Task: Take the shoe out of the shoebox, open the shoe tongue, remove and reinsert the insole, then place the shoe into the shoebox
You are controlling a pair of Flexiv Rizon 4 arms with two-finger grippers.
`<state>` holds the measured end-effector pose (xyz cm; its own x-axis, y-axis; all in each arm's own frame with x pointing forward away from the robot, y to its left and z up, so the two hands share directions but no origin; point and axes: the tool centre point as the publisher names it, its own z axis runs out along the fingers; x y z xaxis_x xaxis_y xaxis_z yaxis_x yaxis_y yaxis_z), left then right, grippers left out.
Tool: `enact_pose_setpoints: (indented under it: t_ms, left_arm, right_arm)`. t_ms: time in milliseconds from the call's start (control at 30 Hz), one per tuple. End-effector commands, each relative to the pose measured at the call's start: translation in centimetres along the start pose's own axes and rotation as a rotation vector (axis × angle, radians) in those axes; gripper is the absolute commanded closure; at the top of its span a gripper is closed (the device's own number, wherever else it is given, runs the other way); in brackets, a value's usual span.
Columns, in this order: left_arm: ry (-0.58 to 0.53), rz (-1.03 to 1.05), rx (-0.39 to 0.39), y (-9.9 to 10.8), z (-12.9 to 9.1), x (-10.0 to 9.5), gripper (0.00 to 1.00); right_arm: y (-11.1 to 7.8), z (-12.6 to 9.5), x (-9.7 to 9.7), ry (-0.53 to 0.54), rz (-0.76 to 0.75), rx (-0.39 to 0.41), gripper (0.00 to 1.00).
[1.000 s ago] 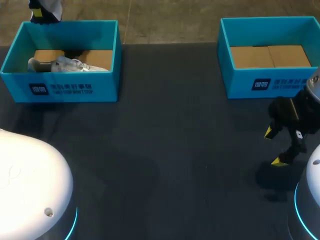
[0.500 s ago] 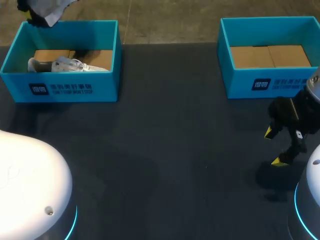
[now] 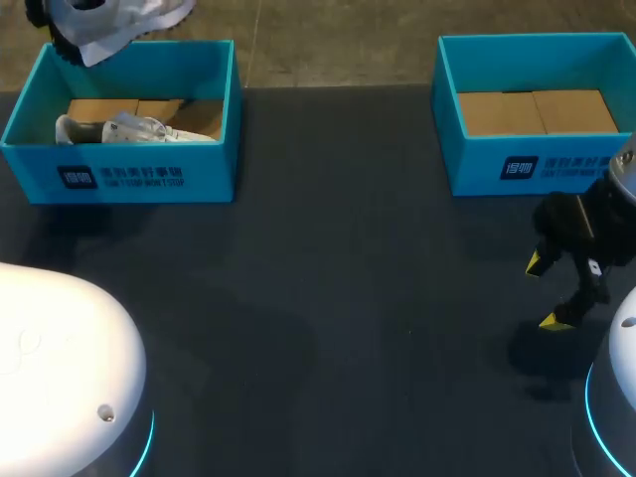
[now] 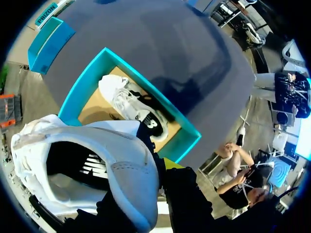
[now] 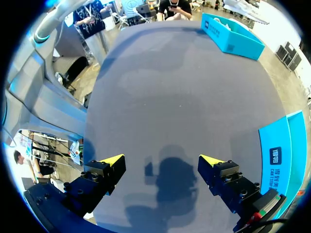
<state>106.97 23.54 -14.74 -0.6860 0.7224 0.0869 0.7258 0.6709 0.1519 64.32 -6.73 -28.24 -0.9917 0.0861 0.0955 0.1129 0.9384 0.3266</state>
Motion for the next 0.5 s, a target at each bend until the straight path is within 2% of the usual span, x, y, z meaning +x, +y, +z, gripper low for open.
enact_pose_setpoints:
  t_ms: [33, 133, 167, 233, 333, 400, 500]
  left_arm:
    - [-0.032, 0.076, -0.082, 0.4, 0.0, 0.1, 1.00]
    - [-0.043, 0.187, -0.131, 1.8, 0.9, 0.4, 1.00]
    - [-0.065, 0.265, -0.105, 2.2, 1.2, 0.4, 1.00]
    - [-0.052, 0.278, -0.123, 3.1, 1.9, 0.4, 1.00]
    - [-0.106, 0.435, -0.074, 4.4, 2.9, 0.6, 1.00]
    - [-0.114, 0.505, -0.117, 4.7, 3.4, 0.8, 1.00]
    - [-0.141, 0.583, -0.129, 5.2, 4.0, 1.2, 1.00]
  right_arm:
    - [0.0, 0.1, 0.1, -0.002, 0.000, 0.001, 0.00]
    - [0.0, 0.1, 0.1, -0.002, 0.000, 0.001, 0.00]
    - [0.0, 0.1, 0.1, -0.002, 0.000, 0.001, 0.00]
    - [0.0, 0.1, 0.1, -0.002, 0.000, 0.001, 0.00]
    - [0.0, 0.1, 0.1, -0.002, 0.000, 0.001, 0.00]
    - [0.0, 0.1, 0.1, -0.002, 0.000, 0.001, 0.00]
    - [0.0, 0.1, 0.1, -0.002, 0.000, 0.001, 0.00]
